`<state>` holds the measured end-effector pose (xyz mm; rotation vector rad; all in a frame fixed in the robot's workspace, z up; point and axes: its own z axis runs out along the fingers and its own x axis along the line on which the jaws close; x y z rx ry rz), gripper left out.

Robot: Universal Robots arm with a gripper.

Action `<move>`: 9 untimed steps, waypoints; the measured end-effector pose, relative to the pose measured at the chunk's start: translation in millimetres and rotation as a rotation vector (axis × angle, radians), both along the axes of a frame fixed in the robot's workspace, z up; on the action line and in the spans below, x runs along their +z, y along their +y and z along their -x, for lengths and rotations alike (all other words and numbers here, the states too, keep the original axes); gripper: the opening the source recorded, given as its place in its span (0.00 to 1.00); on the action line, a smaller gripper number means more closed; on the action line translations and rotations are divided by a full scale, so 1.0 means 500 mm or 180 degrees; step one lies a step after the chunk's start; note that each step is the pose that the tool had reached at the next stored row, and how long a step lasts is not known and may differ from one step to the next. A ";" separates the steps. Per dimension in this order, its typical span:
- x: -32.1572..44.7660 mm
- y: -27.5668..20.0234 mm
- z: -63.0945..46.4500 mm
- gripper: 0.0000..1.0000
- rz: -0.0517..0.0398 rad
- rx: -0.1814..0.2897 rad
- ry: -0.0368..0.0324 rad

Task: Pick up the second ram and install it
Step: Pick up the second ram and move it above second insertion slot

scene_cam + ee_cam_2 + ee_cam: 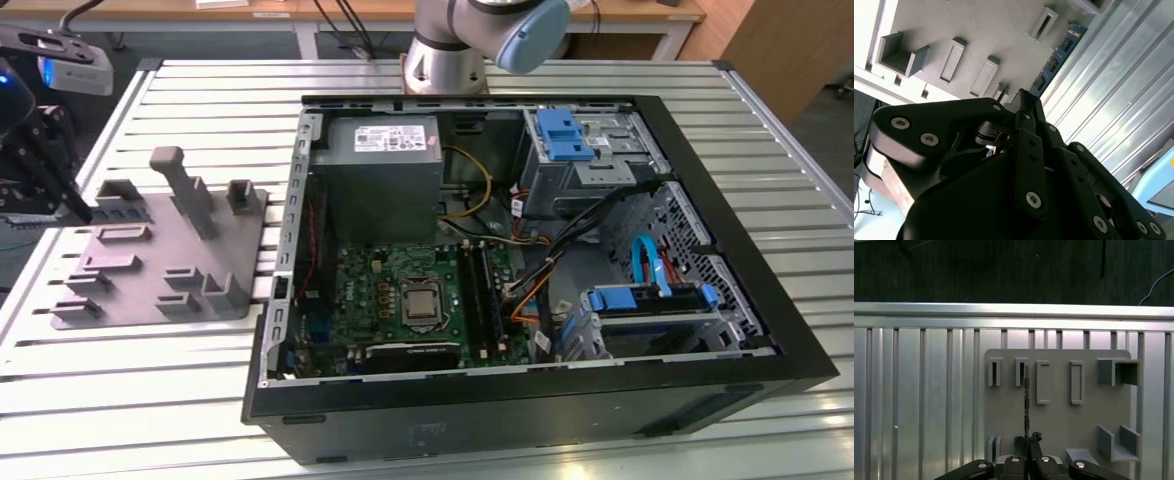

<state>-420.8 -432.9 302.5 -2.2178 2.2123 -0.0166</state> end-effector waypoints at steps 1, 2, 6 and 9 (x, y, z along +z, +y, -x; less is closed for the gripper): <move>0.003 0.0000 0.000 0.14 0.0000 0.0000 0.0000; 0.006 0.0000 0.000 0.14 0.0000 0.0000 0.0000; 0.017 0.0000 0.000 0.14 0.0000 0.0000 0.0000; 0.026 0.0000 0.000 0.14 0.0000 0.0000 0.0000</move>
